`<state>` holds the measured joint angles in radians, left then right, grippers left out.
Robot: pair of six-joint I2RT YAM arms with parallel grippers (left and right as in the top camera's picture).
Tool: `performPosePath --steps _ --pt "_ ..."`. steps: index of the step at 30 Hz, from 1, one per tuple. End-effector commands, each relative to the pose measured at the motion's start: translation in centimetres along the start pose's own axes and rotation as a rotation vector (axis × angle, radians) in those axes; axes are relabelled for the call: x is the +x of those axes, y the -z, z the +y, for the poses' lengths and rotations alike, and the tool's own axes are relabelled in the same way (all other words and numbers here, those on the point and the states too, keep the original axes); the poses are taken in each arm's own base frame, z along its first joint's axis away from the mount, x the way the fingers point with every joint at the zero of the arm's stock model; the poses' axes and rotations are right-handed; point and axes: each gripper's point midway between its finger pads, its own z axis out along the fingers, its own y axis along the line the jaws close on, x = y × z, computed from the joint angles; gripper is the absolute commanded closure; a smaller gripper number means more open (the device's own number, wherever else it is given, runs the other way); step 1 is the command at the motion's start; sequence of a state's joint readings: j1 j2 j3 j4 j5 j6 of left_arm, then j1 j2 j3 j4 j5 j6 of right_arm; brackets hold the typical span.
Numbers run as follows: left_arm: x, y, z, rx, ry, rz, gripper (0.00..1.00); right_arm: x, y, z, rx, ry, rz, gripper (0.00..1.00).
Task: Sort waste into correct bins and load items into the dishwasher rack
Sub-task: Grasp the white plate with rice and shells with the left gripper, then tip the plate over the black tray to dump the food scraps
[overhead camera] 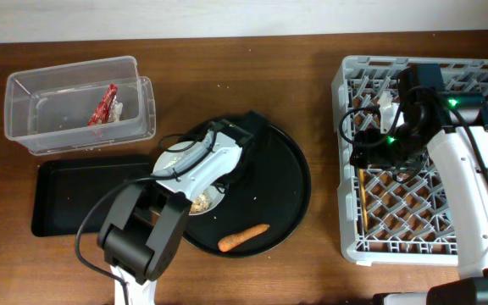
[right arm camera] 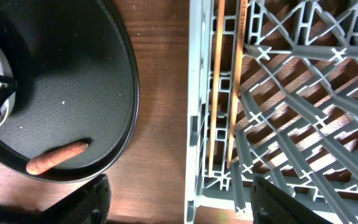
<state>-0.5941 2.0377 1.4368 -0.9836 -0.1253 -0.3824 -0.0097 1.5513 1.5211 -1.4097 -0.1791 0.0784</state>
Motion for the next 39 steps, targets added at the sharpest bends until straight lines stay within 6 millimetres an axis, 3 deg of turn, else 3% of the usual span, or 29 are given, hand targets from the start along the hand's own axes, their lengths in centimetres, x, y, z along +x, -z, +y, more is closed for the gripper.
performPosePath --steps 1,10,12,14,16,19,22,25,28,31,33,35,39 --pt "-0.8 1.1 0.5 -0.038 -0.005 -0.005 1.00 -0.1 0.3 0.1 -0.009 -0.001 -0.009 0.28" --pt "-2.7 7.8 2.1 -0.094 0.004 -0.065 1.00 -0.1 0.3 0.0 0.000 0.003 -0.010 0.29" --pt "-2.3 10.8 4.2 -0.085 0.074 -0.107 1.00 -0.1 0.3 -0.1 0.004 0.018 -0.010 0.29" --pt "-1.7 12.3 6.1 -0.083 0.117 -0.112 1.00 -0.1 0.3 -0.2 0.006 0.018 -0.011 0.29" --pt "-1.0 14.2 9.6 -0.048 0.186 -0.118 1.00 -0.2 0.3 -0.4 0.020 0.021 -0.011 0.29" --pt "-0.4 13.9 12.1 0.010 0.218 -0.072 1.00 -0.2 0.3 -0.6 0.033 0.021 -0.012 0.29" --pt "0.4 11.8 14.9 0.087 0.250 -0.013 1.00 -0.2 0.3 -0.9 0.049 0.021 -0.013 0.29" --pt "0.6 10.0 15.8 0.302 0.267 0.000 1.00 -0.2 0.3 -1.0 0.056 0.021 -0.014 0.29" --pt "1.1 9.5 17.3 0.469 0.304 -0.019 1.00 -0.2 0.3 -1.1 0.059 0.021 -0.014 0.29" --pt "1.0 10.4 17.9 0.633 0.328 -0.069 1.00 -0.2 0.3 -1.1 0.059 0.021 -0.014 0.29" --pt "0.5 12.7 18.6 0.847 0.321 -0.188 1.00 -0.2 0.3 -1.1 0.059 0.020 -0.014 0.29" --pt "0.7 14.8 20.4 0.994 0.357 -0.297 1.00 -0.2 0.3 -1.1 0.059 0.020 -0.014 0.29" --pt "2.4 15.0 25.3 1.015 0.519 -0.362 1.00 -0.2 0.3 -1.1 0.059 0.020 -0.014 0.28"
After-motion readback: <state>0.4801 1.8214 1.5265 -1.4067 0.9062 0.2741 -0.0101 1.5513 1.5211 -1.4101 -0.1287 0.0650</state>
